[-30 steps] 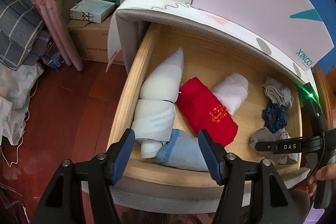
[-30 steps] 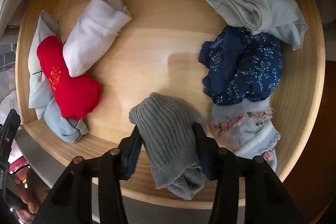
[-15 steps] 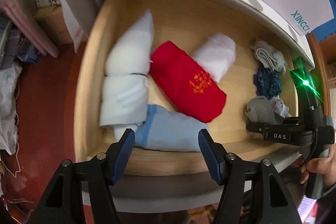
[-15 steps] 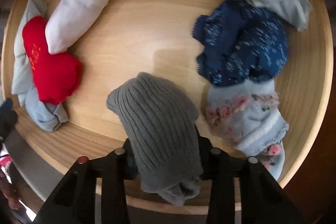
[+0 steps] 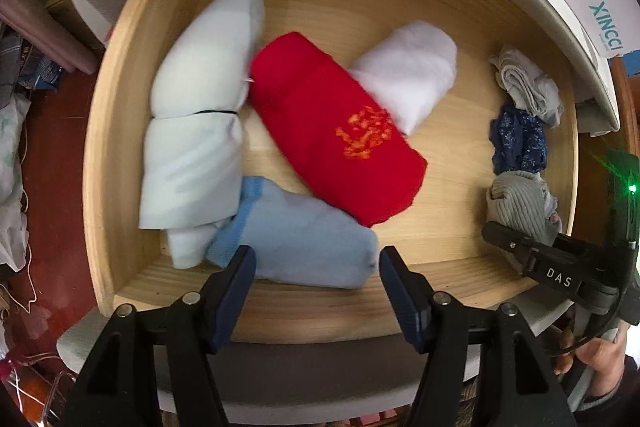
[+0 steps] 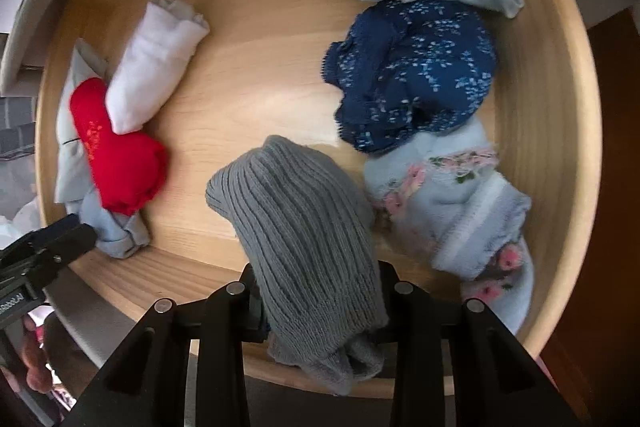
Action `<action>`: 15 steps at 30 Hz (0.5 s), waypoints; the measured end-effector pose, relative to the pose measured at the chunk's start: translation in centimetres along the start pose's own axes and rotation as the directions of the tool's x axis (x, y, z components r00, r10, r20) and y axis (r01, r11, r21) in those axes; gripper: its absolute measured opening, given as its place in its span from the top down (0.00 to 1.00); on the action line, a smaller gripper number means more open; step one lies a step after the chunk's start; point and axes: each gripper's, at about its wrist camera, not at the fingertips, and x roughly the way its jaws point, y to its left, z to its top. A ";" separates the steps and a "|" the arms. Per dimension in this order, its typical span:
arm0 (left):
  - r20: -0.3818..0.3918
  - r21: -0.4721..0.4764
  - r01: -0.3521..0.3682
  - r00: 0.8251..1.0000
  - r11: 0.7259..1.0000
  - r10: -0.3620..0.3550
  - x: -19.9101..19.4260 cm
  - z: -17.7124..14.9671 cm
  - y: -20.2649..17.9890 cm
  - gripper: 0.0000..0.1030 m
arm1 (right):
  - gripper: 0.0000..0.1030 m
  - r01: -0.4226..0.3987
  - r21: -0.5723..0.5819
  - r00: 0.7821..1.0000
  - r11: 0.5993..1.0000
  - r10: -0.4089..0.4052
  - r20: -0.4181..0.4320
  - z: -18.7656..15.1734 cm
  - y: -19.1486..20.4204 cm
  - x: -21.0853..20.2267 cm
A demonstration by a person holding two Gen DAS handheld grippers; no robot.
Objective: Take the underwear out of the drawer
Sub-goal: 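Lower the left gripper onto the light blue sock and close it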
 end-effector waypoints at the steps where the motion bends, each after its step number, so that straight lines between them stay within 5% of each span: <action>1: -0.005 0.001 0.001 1.000 1.000 -0.001 0.1 0.1 -0.2 0.30 | 0.70 -0.009 -0.002 1.000 1.000 0.009 -0.002 0.4 -0.5 -0.6; 15: -0.087 -0.021 -0.082 0.993 0.996 0.080 3.8 1.4 -0.7 0.19 | 0.68 -0.044 0.016 0.999 0.999 0.044 -0.022 2.5 -2.2 -1.0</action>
